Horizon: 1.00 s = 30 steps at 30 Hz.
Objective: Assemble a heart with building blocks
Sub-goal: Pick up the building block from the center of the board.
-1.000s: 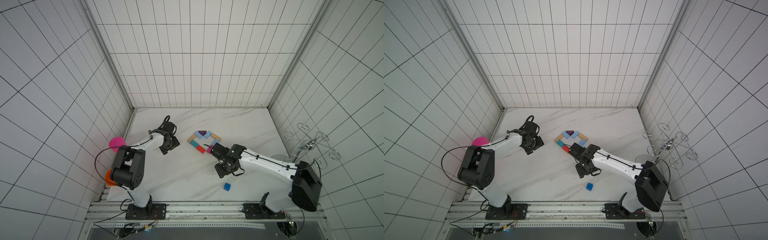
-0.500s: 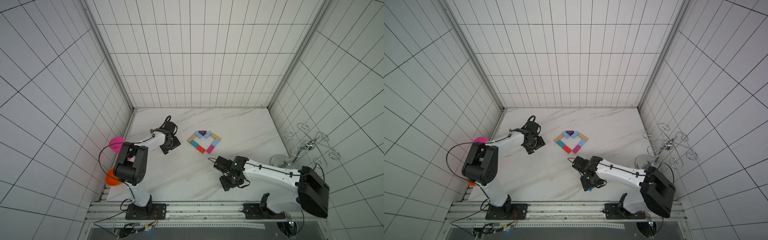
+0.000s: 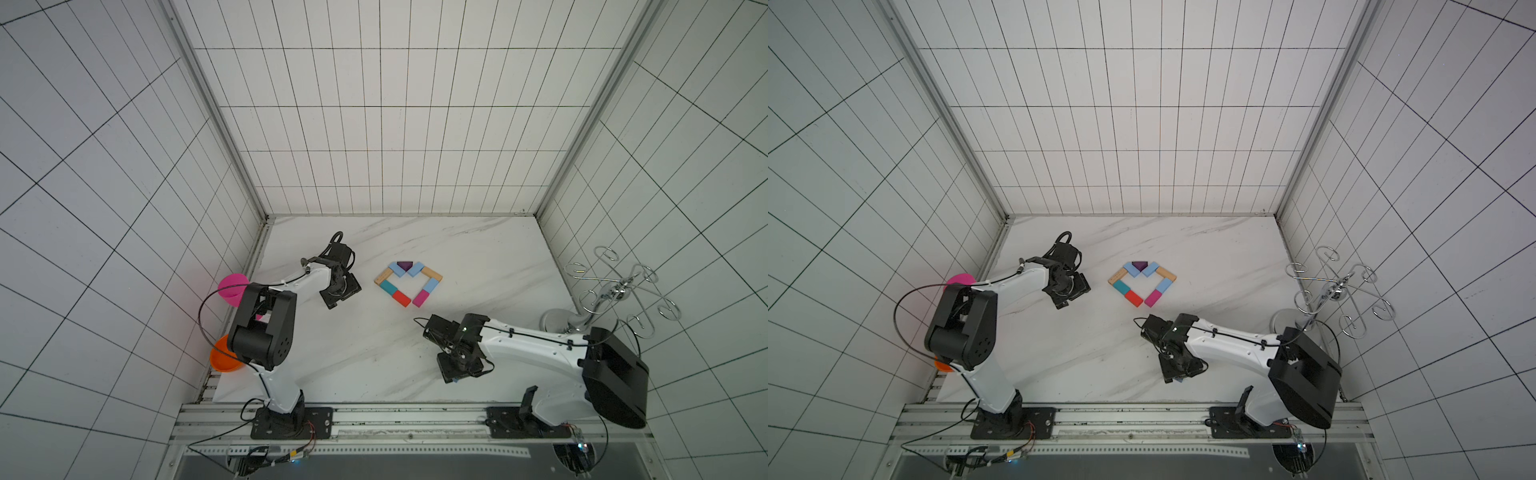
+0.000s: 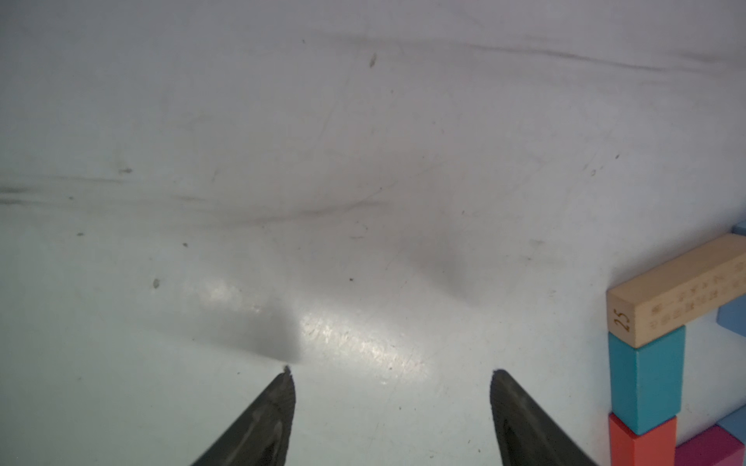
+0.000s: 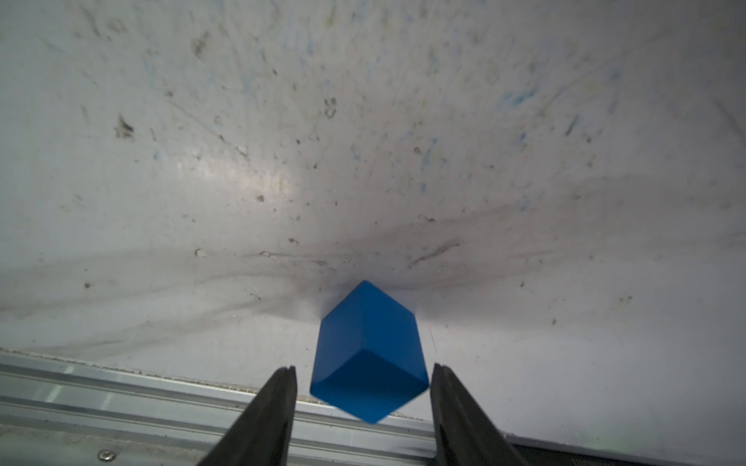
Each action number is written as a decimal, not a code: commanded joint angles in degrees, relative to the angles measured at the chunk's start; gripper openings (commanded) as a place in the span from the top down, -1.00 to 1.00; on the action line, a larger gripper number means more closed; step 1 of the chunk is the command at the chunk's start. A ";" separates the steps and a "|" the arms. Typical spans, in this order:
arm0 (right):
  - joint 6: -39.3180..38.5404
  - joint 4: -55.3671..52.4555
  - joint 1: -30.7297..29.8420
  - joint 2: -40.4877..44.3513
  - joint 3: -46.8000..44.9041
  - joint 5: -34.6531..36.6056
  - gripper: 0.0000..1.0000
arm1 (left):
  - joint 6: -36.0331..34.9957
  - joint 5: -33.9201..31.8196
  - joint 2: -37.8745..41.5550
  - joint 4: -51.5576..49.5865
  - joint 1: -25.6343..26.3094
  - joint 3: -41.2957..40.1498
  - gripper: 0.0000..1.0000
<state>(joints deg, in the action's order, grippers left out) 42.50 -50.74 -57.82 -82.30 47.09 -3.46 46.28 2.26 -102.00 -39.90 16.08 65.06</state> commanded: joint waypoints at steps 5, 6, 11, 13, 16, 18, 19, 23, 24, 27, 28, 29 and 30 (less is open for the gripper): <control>2.06 0.00 -0.54 -2.45 -0.74 0.43 0.12 | -1.45 -0.26 -2.14 0.44 0.01 1.87 -0.51; 2.02 -0.14 -0.53 -2.89 -0.36 0.61 0.16 | -1.62 -0.19 -2.32 0.44 0.00 2.02 -0.51; 1.33 -0.68 -0.46 -4.33 1.07 1.90 0.22 | -2.07 -0.24 -2.51 0.44 -0.08 2.23 -0.51; 0.41 -0.97 -0.45 -5.18 1.97 2.76 0.23 | -2.08 -0.20 -2.51 0.52 -0.08 2.01 -0.51; -2.56 -1.44 -0.38 -7.02 3.95 4.39 0.24 | -1.94 -0.17 -2.29 0.85 -0.15 1.42 -0.51; -4.93 -1.82 0.07 -8.29 5.71 5.80 0.24 | -1.82 -0.08 -2.20 0.90 -0.15 1.12 -0.51; -6.22 -1.75 0.59 -8.97 6.72 5.97 0.24 | -1.83 -0.18 -2.03 0.83 -0.17 1.11 -0.51; -10.58 -1.69 2.36 -11.99 10.88 6.40 0.25 | -1.83 -0.72 -1.08 0.92 -0.34 0.62 -0.51; -11.50 -1.66 2.50 -12.57 11.84 6.52 0.25 | -1.75 -0.71 -0.94 1.04 -0.47 0.46 -0.51; -14.91 -1.64 3.13 -14.39 14.81 7.50 0.24 | -1.51 -0.47 -0.84 1.23 -0.78 0.24 -0.51; -16.15 -1.73 3.59 -14.91 15.75 7.89 0.24 | -1.38 -0.50 -0.84 1.23 -0.83 0.31 -0.51; -17.35 -1.85 4.05 -15.20 16.74 7.95 0.24 | -1.38 -0.48 -0.75 1.23 -0.87 0.26 -0.51; -18.27 -1.88 4.44 -15.57 17.50 7.95 0.24 | -1.37 -0.51 -0.60 1.23 -0.96 0.26 -0.51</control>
<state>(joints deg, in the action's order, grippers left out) 29.15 -52.62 -54.63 -96.75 61.52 2.07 44.99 2.46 -104.09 -39.64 15.59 65.78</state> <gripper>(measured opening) 0.408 0.755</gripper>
